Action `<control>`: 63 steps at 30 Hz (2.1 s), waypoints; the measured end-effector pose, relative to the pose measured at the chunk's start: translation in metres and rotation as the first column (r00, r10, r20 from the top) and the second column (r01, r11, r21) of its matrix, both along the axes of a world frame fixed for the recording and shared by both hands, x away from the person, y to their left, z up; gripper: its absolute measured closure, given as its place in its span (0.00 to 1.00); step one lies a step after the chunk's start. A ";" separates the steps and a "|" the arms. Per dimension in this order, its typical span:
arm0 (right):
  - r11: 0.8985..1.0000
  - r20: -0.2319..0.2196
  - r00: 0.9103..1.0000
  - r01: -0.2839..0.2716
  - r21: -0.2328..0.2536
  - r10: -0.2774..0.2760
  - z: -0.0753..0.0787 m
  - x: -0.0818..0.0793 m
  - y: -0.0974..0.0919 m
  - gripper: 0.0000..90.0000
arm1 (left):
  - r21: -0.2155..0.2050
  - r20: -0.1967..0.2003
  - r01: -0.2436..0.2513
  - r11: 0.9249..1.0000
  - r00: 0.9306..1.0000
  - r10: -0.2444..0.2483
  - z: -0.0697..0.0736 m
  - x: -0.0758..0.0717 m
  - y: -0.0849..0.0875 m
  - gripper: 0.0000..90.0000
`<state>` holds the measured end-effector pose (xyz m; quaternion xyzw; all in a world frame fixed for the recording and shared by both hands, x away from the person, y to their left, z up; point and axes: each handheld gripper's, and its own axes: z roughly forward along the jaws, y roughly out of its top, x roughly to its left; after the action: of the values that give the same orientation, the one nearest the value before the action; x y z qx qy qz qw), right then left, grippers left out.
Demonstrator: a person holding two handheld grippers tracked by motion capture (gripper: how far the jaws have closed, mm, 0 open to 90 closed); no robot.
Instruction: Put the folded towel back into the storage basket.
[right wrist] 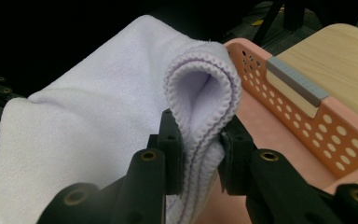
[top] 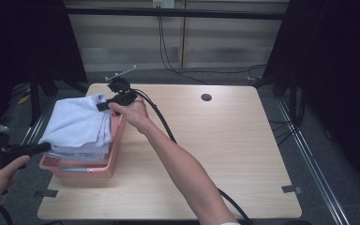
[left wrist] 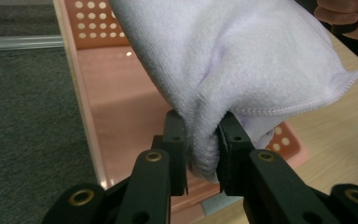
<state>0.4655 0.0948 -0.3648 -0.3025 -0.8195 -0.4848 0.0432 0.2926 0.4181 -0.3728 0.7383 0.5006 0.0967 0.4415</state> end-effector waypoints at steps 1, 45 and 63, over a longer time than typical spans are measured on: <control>1.000 -0.002 1.000 0.004 0.001 -0.004 -0.003 0.000 0.001 0.82 | 0.000 -0.003 -0.007 1.000 1.000 0.007 -0.002 0.000 0.000 0.85; 0.999 0.034 0.999 0.037 0.017 -0.038 -0.045 -0.011 -0.057 0.47 | 0.066 0.044 0.039 0.997 0.998 -0.042 -0.025 -0.007 -0.063 0.59; 0.993 0.112 0.987 0.115 -0.003 -0.114 -0.057 -0.091 -0.212 0.46 | 0.075 0.092 0.131 0.989 0.986 -0.137 -0.039 -0.018 -0.210 0.45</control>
<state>0.3741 -0.1169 -0.4220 -0.3217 -0.8041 -0.4989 -0.0319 0.2750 0.2083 -0.4123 0.7796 0.4242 0.1196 0.4449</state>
